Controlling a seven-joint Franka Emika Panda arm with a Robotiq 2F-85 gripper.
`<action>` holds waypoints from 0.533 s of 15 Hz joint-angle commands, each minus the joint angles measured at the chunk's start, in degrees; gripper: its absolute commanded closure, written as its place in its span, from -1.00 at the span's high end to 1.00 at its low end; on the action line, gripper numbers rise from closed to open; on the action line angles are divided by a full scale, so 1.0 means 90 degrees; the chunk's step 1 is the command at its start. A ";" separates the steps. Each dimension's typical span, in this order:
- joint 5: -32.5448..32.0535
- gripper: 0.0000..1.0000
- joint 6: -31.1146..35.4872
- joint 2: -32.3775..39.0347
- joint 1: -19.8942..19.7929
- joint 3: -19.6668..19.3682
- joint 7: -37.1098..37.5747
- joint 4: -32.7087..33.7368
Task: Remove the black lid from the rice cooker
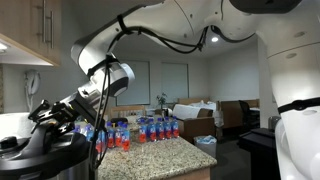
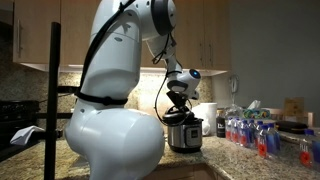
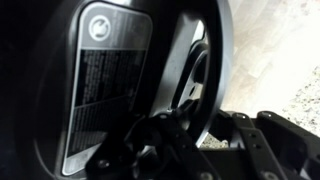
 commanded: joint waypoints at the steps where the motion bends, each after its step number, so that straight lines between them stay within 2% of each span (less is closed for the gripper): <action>1: -0.0572 -0.87 -0.0475 -0.0262 -0.0044 -0.0079 0.0638 -0.0146; 8: -0.2393 -0.88 -0.2071 -0.0430 -0.0145 -0.0282 0.2171 0.0336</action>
